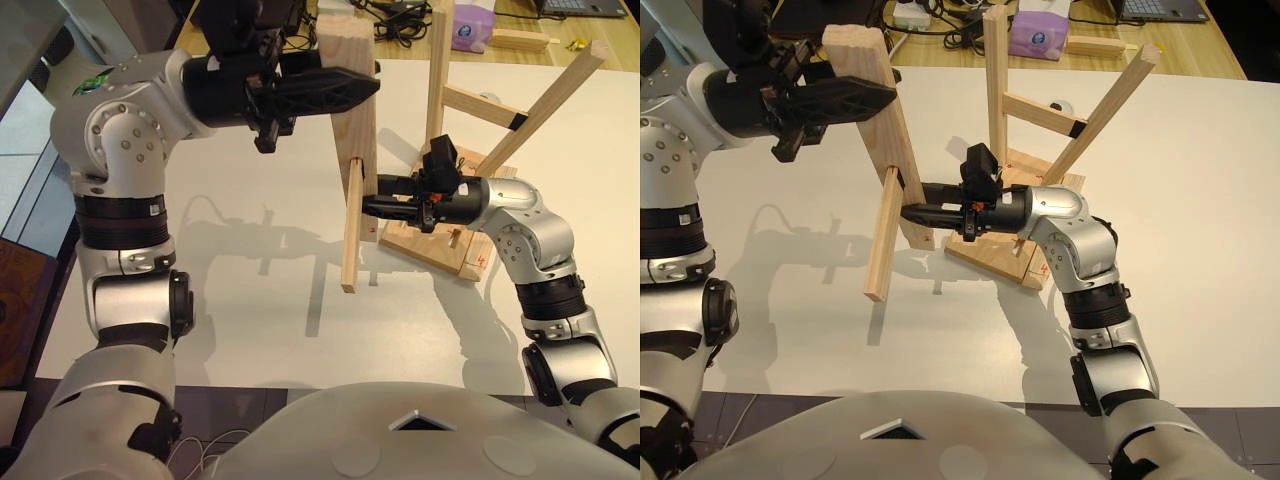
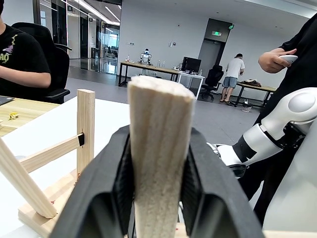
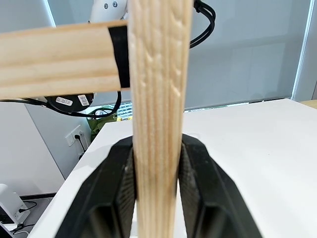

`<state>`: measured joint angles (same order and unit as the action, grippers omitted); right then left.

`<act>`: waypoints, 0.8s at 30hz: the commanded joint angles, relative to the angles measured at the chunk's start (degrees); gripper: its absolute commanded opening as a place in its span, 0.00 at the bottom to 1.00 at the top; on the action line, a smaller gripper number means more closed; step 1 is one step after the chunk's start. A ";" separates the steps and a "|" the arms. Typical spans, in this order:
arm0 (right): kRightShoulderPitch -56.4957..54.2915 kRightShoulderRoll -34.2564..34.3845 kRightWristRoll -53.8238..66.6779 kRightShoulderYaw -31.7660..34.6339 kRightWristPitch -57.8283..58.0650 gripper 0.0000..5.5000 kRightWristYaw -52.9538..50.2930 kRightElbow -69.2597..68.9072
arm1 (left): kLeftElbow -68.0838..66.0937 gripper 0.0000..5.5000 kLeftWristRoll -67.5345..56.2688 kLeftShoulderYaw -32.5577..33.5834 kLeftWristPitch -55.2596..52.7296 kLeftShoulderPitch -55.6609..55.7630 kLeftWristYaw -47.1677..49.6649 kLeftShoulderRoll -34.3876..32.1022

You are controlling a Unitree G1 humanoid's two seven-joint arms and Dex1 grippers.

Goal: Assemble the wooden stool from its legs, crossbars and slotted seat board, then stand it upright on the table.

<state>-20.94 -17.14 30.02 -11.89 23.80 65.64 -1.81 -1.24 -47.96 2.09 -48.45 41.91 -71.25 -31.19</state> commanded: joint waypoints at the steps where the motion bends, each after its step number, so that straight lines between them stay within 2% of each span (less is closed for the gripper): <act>1: -1.43 -0.04 -0.41 0.52 -0.91 0.19 -0.44 0.35 | -0.02 0.19 0.53 -0.34 0.27 -0.33 0.40 0.20; 6: -1.68 0.24 -2.05 0.47 -2.17 0.19 -1.75 1.53 | -0.32 0.19 0.15 0.22 0.32 -0.14 0.93 0.25; 17: 3.26 -6.67 -6.82 1.16 -6.71 0.56 0.41 3.33 | -0.92 0.19 -0.18 3.57 1.47 -1.60 6.30 2.10; 21: 7.72 -12.00 -7.29 4.19 -8.61 0.70 1.51 1.89 | -2.20 0.19 3.76 5.44 5.77 -2.88 14.34 4.24; 24: 11.37 -16.07 -6.26 8.86 -8.63 0.78 0.69 -0.68 | 0.58 0.19 6.54 7.74 9.41 -7.04 24.67 8.19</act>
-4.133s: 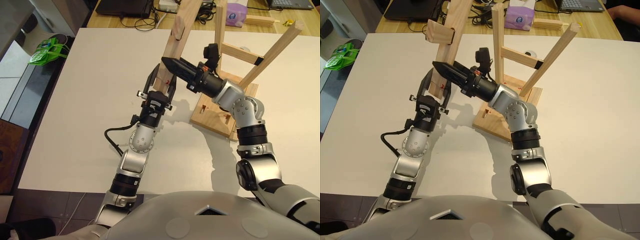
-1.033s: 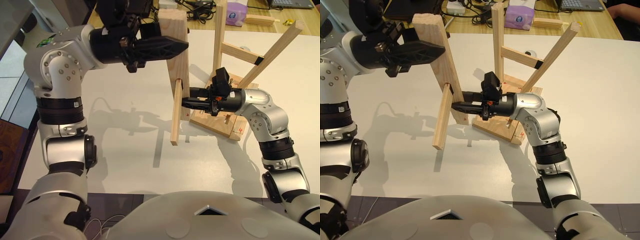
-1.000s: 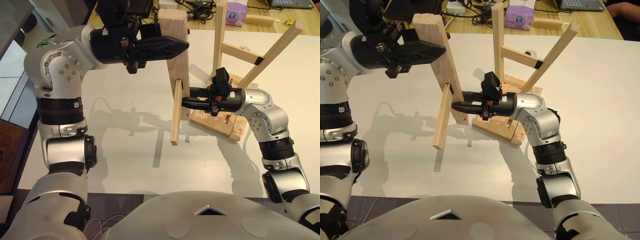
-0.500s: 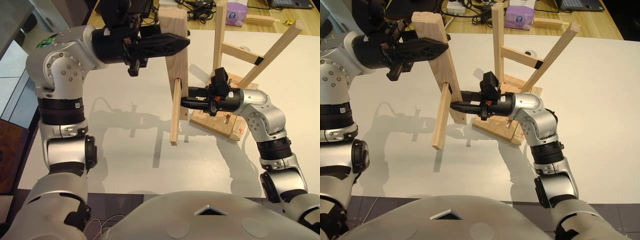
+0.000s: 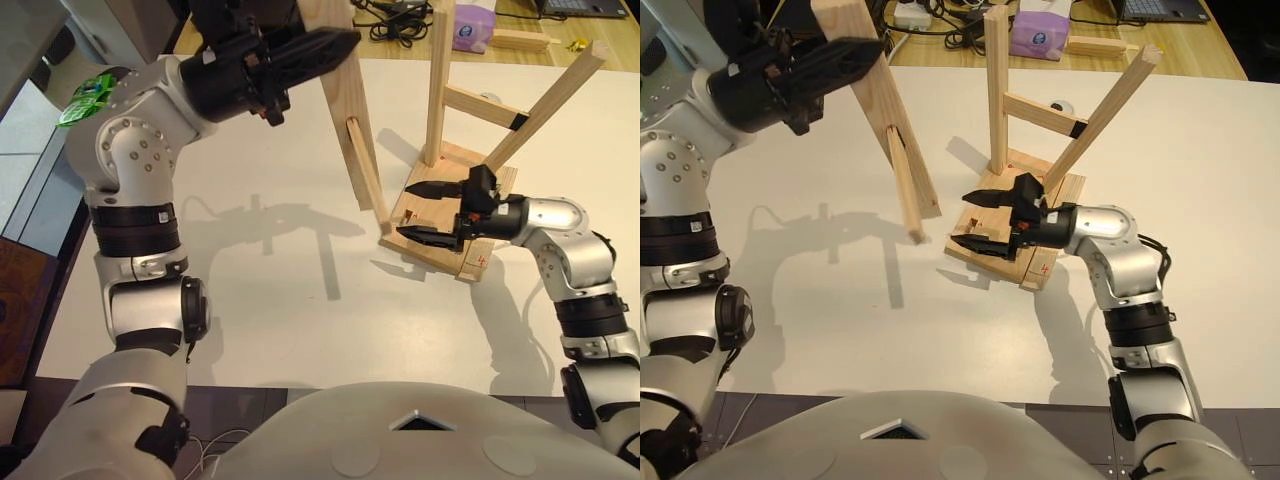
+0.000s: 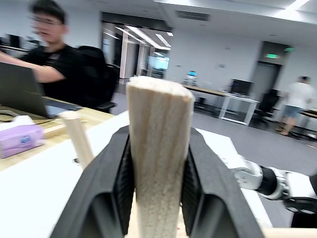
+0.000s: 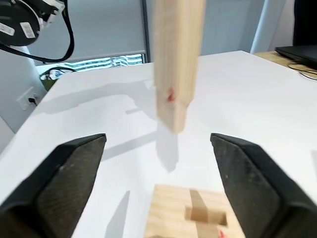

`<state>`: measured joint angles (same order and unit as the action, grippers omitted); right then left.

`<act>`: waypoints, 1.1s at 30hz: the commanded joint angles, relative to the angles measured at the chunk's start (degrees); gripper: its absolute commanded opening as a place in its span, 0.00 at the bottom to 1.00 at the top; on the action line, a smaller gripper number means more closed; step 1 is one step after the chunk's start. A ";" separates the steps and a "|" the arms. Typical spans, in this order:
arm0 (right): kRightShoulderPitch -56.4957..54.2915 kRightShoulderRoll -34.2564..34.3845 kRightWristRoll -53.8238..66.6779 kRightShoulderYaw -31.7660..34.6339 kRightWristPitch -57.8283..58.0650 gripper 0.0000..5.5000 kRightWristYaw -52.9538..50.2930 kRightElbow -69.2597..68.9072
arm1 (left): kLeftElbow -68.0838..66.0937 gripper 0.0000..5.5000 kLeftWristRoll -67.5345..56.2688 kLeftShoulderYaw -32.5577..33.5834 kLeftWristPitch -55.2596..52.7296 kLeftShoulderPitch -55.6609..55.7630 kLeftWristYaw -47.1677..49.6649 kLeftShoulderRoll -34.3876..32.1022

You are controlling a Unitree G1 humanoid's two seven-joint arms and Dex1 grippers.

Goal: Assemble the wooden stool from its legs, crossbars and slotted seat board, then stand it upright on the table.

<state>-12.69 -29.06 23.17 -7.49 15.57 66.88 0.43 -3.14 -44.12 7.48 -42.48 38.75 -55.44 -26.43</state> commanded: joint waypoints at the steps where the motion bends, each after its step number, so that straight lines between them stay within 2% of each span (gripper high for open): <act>1: 4.41 -5.28 0.93 5.81 -0.24 0.79 -0.75 -3.82 | 3.99 0.19 2.89 3.59 4.50 -5.48 12.76 5.41; 6: 9.70 -8.97 1.72 10.97 0.90 0.79 -2.17 -6.27 | 13.05 0.19 4.95 6.05 8.77 -12.15 31.57 15.69; 10: 12.60 -11.32 2.36 15.56 1.38 0.79 -3.01 -5.13 | 19.22 0.19 10.95 1.44 12.95 -20.46 45.36 26.05; 14: 13.88 -11.98 0.88 16.00 -0.12 0.79 -3.44 -3.12 | 24.29 0.19 12.10 -1.42 12.01 -24.22 52.70 31.50; 17: 13.98 -11.72 0.51 15.75 -0.81 0.79 -4.09 -2.55 | 27.91 0.19 9.29 -0.99 9.17 -24.99 56.80 33.14; 21: 14.79 -11.63 0.35 16.08 -1.70 0.79 -4.87 -2.01 | 31.43 0.19 4.33 -1.95 4.83 -27.34 57.93 32.15; 28: 14.25 -12.04 -0.10 15.13 -1.93 0.79 -4.86 -1.66 | 31.31 0.19 3.46 -9.08 1.47 -31.52 61.73 34.12; 33: 13.80 -11.12 -0.52 14.42 -2.66 0.79 -5.31 -1.50 | 29.67 0.19 7.60 -11.98 2.69 -31.04 64.90 32.10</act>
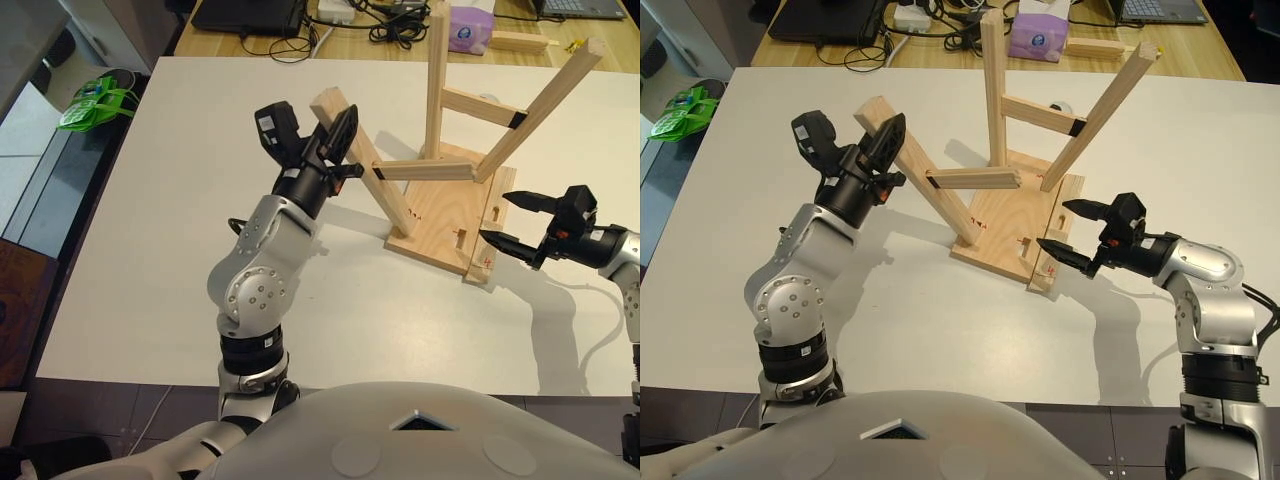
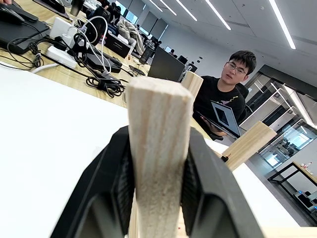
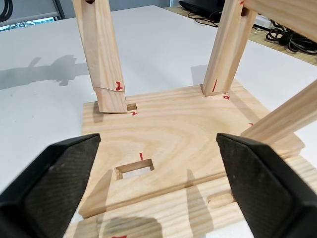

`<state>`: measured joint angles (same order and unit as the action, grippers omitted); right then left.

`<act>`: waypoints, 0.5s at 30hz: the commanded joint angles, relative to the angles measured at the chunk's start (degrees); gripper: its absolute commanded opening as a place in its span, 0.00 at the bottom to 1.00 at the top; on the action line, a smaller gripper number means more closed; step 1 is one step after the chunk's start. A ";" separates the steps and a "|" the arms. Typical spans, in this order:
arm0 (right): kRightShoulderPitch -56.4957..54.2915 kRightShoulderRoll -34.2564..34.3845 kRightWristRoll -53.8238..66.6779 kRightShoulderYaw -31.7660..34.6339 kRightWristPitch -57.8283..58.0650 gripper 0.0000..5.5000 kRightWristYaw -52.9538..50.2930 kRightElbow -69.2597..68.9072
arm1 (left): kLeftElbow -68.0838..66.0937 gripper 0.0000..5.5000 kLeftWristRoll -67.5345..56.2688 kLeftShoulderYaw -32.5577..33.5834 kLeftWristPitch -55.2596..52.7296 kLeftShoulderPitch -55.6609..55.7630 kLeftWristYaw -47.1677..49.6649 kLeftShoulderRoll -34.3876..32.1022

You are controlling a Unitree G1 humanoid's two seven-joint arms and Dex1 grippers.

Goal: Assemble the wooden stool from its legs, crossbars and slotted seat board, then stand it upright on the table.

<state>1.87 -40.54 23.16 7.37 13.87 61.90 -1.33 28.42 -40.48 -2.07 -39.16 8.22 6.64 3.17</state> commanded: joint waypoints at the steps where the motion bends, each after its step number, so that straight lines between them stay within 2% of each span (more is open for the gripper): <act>1: -0.75 0.60 -0.54 -0.53 -1.18 0.79 -0.56 0.27 | -2.00 0.19 5.03 -2.87 -0.63 -0.14 3.46 1.76; 6: -0.78 1.49 -0.94 -1.01 -2.36 0.79 -1.45 0.79 | -1.57 0.19 9.97 -4.40 -1.67 2.80 5.30 -1.78; 15: -1.33 3.07 -2.76 -3.11 -4.75 0.79 -3.18 1.48 | -8.09 0.19 19.83 -6.45 1.97 6.24 4.88 -2.44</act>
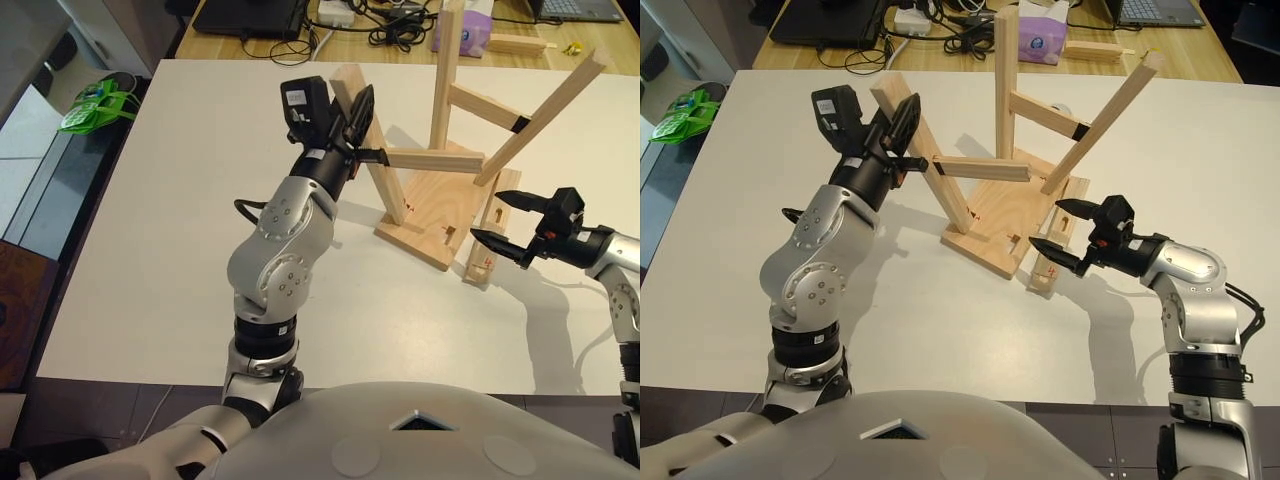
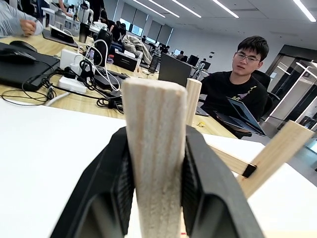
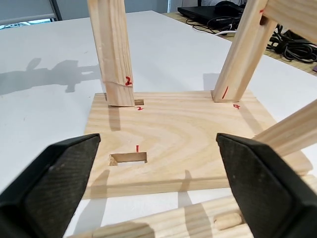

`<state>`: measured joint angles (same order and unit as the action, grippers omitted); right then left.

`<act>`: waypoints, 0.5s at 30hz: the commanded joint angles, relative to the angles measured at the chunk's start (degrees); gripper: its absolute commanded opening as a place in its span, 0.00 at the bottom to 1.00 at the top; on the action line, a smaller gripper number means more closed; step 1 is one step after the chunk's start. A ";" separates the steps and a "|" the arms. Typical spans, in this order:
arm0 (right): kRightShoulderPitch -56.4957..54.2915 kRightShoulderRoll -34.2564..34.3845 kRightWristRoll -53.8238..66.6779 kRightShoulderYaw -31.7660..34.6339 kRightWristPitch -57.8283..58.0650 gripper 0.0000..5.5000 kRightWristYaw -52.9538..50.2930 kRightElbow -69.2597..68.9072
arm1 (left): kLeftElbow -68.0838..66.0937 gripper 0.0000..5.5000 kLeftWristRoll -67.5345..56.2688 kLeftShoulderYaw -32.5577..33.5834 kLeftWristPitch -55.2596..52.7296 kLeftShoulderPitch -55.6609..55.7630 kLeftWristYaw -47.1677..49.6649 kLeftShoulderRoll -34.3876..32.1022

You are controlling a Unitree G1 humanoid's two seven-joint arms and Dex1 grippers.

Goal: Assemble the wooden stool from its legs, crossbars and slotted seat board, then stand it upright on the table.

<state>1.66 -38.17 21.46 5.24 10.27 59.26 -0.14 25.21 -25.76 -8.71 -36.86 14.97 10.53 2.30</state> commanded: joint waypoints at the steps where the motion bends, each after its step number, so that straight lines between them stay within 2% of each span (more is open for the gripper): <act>1: -1.27 0.89 -1.39 -1.44 -1.38 0.79 -0.58 0.36 | -5.66 0.19 5.67 0.40 0.74 -0.10 0.82 -1.07; 7: -1.90 1.82 -1.74 -2.36 -1.66 0.79 -0.98 0.65 | -8.04 0.19 7.11 -0.16 6.52 2.01 -3.54 -0.46; 15: -2.26 3.28 -0.91 -2.73 -1.20 0.79 -2.04 0.73 | -10.68 0.19 5.59 -3.59 8.05 5.26 -23.47 -7.98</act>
<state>0.04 -35.29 20.44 2.55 8.96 57.75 0.52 16.38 -19.83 -11.55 -26.92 19.71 -9.17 -3.53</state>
